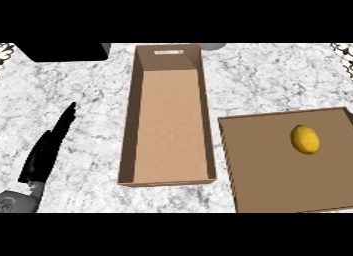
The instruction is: Pick the lemon from the tray and place it in the cardboard box
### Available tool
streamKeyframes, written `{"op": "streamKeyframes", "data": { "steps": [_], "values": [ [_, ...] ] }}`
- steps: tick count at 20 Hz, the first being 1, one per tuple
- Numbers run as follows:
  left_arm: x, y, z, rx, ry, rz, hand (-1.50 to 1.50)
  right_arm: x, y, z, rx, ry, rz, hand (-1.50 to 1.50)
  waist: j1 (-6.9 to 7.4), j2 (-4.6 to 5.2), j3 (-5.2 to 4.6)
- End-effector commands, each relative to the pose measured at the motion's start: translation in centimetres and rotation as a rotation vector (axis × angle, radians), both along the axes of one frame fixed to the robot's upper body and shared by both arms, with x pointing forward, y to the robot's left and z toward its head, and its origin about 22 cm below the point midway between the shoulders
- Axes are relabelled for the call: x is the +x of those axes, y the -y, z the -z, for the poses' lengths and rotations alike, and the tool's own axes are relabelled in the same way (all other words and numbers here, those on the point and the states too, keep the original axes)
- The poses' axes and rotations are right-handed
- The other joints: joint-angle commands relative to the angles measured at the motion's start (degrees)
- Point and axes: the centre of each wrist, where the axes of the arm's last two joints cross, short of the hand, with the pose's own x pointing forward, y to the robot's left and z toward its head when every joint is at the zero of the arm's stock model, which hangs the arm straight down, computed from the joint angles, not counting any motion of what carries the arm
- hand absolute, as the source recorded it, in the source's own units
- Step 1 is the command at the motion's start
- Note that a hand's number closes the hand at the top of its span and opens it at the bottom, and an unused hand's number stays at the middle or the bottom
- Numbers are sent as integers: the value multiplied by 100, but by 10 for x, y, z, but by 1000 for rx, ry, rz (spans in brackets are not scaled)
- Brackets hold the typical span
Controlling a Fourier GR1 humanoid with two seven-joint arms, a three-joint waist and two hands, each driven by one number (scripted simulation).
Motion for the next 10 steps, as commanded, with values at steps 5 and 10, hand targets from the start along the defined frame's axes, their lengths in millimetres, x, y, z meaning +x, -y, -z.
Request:
{"op": "streamKeyframes", "data": {
  "steps": [5, 10],
  "values": [
    [6, 16, 7, 4, 20, 63, 0, -19, -37, -29, 3, -179, 146, -150, 351, 73, -8],
    [25, 24, 0, 8, 23, 58, 0, -8, -41, -47, 19, -271, 219, -150, 322, 92, -9]
  ]
}}
